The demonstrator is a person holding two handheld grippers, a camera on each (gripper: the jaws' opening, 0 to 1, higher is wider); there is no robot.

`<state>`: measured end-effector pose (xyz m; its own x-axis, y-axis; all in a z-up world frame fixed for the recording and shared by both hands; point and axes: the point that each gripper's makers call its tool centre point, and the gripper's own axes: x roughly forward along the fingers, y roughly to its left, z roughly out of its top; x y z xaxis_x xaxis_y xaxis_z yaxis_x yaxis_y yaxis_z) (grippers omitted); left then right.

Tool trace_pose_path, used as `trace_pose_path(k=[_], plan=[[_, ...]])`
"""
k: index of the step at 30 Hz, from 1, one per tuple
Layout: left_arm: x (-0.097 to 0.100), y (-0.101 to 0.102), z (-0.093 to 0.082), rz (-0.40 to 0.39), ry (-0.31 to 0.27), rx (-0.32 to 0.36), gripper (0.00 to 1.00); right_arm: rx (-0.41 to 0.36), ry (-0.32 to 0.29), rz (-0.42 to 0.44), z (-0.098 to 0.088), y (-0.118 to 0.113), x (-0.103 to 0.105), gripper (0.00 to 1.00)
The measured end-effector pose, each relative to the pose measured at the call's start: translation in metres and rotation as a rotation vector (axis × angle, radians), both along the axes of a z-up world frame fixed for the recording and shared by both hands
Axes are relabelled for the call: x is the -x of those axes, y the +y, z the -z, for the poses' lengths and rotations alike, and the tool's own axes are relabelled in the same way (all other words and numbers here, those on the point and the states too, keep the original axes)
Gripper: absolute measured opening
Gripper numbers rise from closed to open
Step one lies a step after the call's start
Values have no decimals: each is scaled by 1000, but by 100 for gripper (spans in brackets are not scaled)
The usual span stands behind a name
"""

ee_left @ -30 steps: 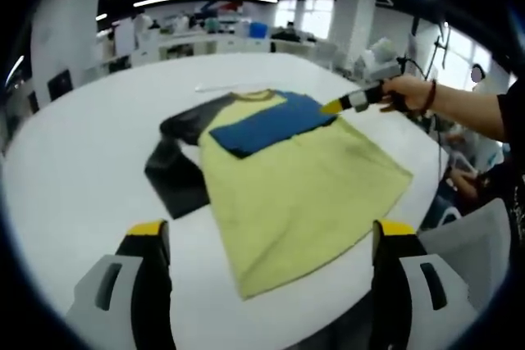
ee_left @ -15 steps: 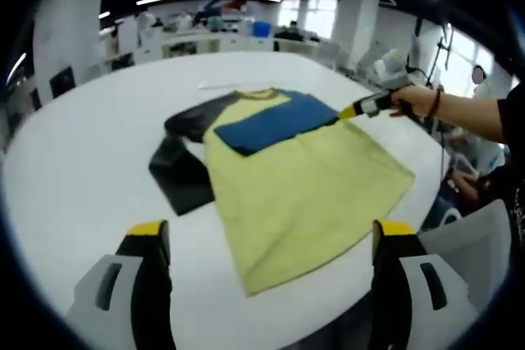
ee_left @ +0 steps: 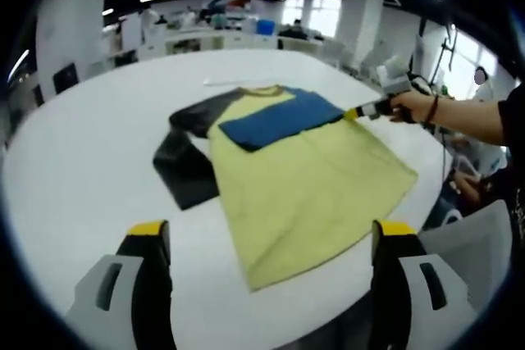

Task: Fold the garment on the visible template until the final outline fits inside the template.

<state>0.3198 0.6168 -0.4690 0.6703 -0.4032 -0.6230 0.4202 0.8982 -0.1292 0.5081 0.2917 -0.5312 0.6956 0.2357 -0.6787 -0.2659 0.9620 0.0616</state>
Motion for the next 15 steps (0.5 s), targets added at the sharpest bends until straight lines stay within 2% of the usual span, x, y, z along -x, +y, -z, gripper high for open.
trace_pose_path(k=[2, 6, 15], plan=[[0, 0, 0, -1, 1, -2, 98, -2, 2, -3, 1, 3, 0, 5], [-3, 1, -2, -5, -7, 3, 98, 31, -10, -8, 1, 4, 0, 1], [-4, 4, 0, -7, -4, -3, 97, 38, -4, -22, 3, 2, -1, 0]])
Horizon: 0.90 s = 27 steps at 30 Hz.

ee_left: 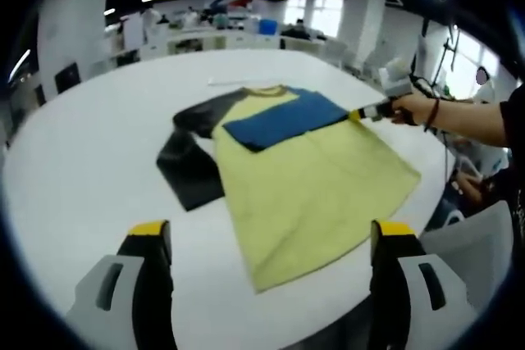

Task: Fold the garment on the visible template until the final outline fits inside the template.

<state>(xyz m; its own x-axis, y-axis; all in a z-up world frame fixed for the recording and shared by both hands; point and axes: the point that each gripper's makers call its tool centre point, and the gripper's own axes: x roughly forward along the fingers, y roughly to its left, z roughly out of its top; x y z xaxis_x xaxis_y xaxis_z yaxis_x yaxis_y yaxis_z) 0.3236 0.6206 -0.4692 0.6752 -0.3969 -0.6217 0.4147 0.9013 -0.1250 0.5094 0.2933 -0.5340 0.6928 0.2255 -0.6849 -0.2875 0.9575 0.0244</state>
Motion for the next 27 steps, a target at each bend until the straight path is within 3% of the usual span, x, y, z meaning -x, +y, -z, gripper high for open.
trace_pose_path(k=[14, 27], plan=[[-5, 2, -1, 19, -17, -8, 90, 55, 34, -46, 0, -22, -3, 0], [-21, 0, -3, 38, -44, -18, 83, 71, 58, -36, 0, -47, -4, 0]])
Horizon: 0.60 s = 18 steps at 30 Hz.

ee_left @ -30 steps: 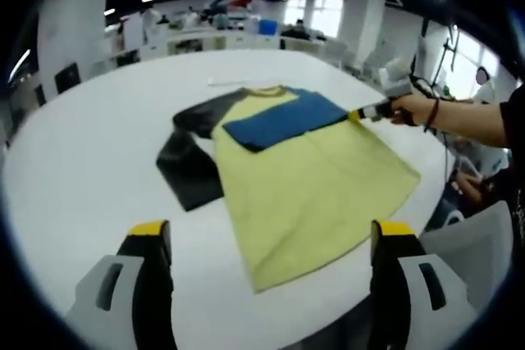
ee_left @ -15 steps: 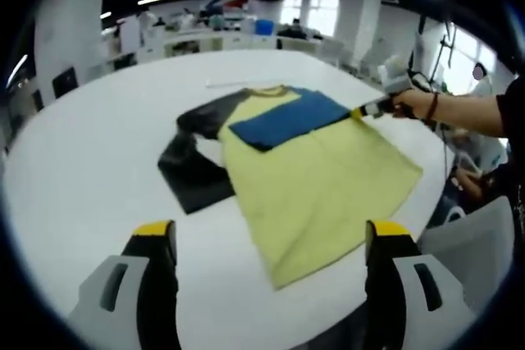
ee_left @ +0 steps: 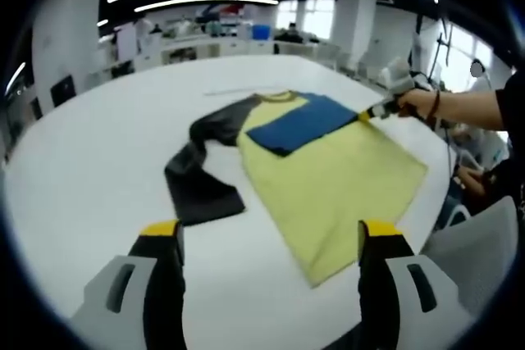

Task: Fold the garment on the visible template until the final outline fits inside the template.

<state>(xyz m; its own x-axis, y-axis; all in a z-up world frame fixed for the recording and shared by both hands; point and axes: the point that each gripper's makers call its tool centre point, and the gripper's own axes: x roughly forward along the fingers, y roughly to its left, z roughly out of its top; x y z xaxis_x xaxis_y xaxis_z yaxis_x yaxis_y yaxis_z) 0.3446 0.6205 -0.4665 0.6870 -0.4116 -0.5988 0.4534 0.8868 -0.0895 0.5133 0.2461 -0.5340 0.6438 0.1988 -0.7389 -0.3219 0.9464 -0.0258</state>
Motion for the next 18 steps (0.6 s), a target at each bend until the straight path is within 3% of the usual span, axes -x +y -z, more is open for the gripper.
trace_pose_path(k=[10, 14, 18], plan=[[-10, 2, 0, -6, -20, -3, 81, -12, 3, 16, 0, -4, -1, 0], [-11, 1, 0, -4, -17, -1, 80, -76, 21, 75, 1, -6, -1, 1], [-12, 1, 2, 1, -18, -9, 77, -99, 13, 89, -2, -6, -1, 12]])
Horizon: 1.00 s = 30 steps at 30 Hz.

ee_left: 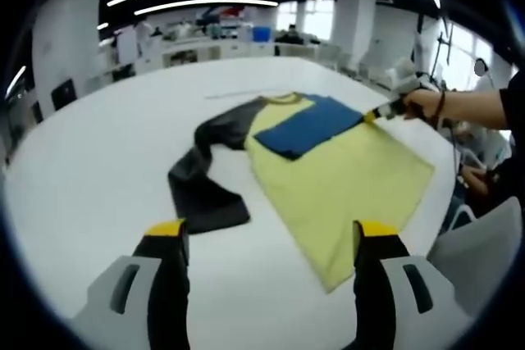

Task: Fold the garment on the visible template until the final outline fits inside the template.

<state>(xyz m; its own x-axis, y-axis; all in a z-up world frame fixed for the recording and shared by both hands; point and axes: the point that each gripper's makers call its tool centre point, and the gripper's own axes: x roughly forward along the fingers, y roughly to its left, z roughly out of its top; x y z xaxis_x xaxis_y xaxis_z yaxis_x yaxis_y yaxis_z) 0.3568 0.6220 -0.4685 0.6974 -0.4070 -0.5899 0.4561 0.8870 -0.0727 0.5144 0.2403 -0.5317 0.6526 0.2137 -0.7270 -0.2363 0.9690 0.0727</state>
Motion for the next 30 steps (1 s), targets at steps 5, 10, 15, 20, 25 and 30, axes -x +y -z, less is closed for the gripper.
trace_pose_path(k=[5, 10, 15, 20, 25, 30], plan=[[-6, 6, 7, 4, -6, -29, 71, -50, -9, -19, -10, 11, 6, 33], [-15, 8, 7, 10, -33, -47, 69, -82, -76, -68, -31, 25, 5, 56], [-26, 9, 12, 21, -44, -63, 64, -97, -106, -112, -45, 36, 13, 73], [-32, 6, 16, 51, -46, -87, 61, -113, -129, -143, -59, 43, 22, 88], [-37, 4, 26, 71, -38, -111, 59, -101, -132, -158, -73, 46, 30, 98], [-42, 6, 37, 86, -44, -130, 57, -112, -151, -202, -90, 54, 41, 99]])
